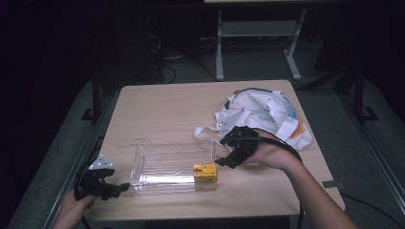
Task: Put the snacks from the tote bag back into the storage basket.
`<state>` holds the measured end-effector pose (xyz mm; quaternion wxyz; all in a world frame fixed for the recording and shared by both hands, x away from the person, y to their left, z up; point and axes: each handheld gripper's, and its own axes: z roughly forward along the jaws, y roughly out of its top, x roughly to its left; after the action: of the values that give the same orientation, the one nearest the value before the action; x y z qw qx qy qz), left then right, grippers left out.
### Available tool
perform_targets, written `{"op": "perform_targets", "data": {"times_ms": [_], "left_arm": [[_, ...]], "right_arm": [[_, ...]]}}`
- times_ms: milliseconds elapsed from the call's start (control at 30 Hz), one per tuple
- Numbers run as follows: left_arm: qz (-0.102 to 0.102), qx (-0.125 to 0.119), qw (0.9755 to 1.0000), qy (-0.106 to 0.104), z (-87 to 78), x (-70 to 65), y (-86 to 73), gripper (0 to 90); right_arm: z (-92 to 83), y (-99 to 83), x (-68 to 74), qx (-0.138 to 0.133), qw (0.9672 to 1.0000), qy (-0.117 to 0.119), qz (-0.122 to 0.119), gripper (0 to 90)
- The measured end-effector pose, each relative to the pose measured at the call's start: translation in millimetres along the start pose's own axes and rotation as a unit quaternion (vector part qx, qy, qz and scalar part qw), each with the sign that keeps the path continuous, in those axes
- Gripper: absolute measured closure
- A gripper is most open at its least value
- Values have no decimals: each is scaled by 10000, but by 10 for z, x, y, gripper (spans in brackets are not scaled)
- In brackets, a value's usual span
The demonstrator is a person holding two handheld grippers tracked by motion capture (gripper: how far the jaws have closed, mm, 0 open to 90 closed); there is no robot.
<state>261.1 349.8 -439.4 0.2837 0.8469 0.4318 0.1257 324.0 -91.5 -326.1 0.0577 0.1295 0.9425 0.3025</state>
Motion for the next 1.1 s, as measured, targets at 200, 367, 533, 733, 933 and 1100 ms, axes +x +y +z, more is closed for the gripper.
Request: {"op": "perform_targets", "data": {"times_ms": [200,367,533,733,933,1100], "left_arm": [[7,-9,10000,3,-4,1,2,137],[-30,-14,10000,11,-10,1,-6,137],[-13,15,10000,50,-27,20,-24,137],[-117,-36,9999,97,-52,28,-33,137],[-166,-69,9998,98,-54,24,-40,137],[-142,-32,9998,118,-60,37,-42,137]], "right_arm": [[-68,-147,-77,-98,9994,-173,284,299],[-111,-322,-127,-203,9975,-406,544,280],[-139,-544,-145,-375,9922,-799,885,249],[-156,-814,-139,-561,9842,-1093,1273,220],[-173,-1047,-111,-685,9780,-1291,1488,196],[-160,-1216,-48,-757,9734,-1470,1588,190]]}}
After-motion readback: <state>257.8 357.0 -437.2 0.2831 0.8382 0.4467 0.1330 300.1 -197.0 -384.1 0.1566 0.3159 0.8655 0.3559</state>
